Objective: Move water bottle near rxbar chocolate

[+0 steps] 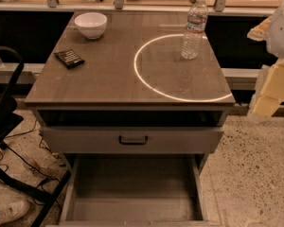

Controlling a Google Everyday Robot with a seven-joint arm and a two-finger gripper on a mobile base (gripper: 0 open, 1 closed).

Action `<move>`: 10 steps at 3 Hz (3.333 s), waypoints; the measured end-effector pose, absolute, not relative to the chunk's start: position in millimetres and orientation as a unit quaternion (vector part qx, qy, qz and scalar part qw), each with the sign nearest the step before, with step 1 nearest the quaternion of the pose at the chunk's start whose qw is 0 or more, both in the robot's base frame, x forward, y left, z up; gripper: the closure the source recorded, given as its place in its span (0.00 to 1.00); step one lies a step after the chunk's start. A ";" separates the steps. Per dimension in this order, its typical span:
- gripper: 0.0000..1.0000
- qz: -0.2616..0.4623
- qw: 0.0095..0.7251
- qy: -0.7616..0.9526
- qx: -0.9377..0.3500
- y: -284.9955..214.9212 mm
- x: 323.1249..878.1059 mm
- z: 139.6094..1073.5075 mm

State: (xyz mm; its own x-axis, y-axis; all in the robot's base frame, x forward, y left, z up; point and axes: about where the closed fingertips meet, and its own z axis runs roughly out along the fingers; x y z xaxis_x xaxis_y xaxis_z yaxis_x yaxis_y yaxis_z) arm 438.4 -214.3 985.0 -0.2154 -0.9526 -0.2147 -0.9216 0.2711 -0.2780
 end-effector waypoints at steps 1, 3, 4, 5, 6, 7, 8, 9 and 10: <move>0.00 -0.046 0.175 0.779 -0.601 -214.6 439.1 985.3; 0.00 -0.060 0.334 0.792 -0.507 -251.3 493.2 1000.1; 0.00 -0.020 0.456 0.755 -0.470 -267.0 537.1 988.0; 0.00 0.017 0.557 0.713 -0.426 -265.3 572.6 986.7; 0.00 0.045 0.644 0.682 -0.344 -270.4 602.6 1003.0; 0.00 0.048 0.666 0.672 -0.320 -266.3 613.1 1013.5; 0.00 0.057 0.666 0.675 -0.314 -262.5 616.2 1013.1; 0.00 0.082 0.662 0.692 -0.278 -249.9 653.5 1008.7; 0.00 0.108 0.658 0.704 -0.245 -240.1 687.0 1000.8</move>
Offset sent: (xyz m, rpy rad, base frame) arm 0.0605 -0.0346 0.0248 0.1529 -0.3021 -0.2345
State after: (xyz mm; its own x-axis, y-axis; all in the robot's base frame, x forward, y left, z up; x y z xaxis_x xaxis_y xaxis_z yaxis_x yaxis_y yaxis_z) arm 687.0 -240.1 1000.8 -0.0144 -0.2020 -0.9793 -0.4865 0.8571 -0.1697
